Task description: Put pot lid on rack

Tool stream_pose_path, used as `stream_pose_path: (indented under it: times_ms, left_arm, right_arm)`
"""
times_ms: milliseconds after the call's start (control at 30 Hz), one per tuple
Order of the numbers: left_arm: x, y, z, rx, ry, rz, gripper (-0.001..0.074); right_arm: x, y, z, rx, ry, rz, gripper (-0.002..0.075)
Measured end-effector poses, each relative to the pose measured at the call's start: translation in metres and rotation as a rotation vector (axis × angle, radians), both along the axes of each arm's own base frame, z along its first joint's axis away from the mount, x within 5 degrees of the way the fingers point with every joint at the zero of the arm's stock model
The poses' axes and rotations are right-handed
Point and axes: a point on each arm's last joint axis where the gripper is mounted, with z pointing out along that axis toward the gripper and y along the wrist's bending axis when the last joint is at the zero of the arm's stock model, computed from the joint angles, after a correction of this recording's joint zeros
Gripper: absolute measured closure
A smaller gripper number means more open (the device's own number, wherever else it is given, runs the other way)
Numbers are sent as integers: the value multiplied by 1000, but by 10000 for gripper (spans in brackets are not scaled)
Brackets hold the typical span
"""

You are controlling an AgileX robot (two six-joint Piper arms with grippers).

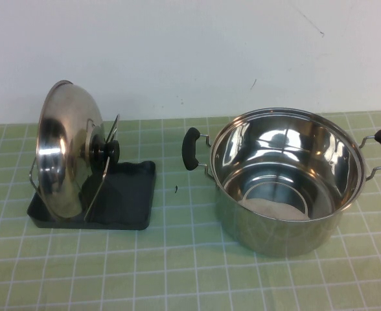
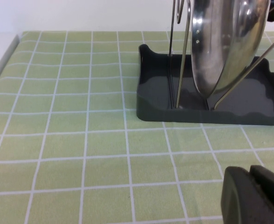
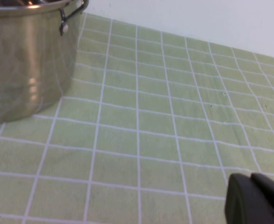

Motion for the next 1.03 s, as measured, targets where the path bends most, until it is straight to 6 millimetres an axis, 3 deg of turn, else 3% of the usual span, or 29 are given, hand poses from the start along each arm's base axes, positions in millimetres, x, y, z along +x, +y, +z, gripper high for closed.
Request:
stream_pose_path:
  times_ms: [1033]
  left_arm:
    - [0, 0, 0, 0, 0, 0, 736]
  right_arm:
    - [0, 2, 0, 21, -1, 30, 727]
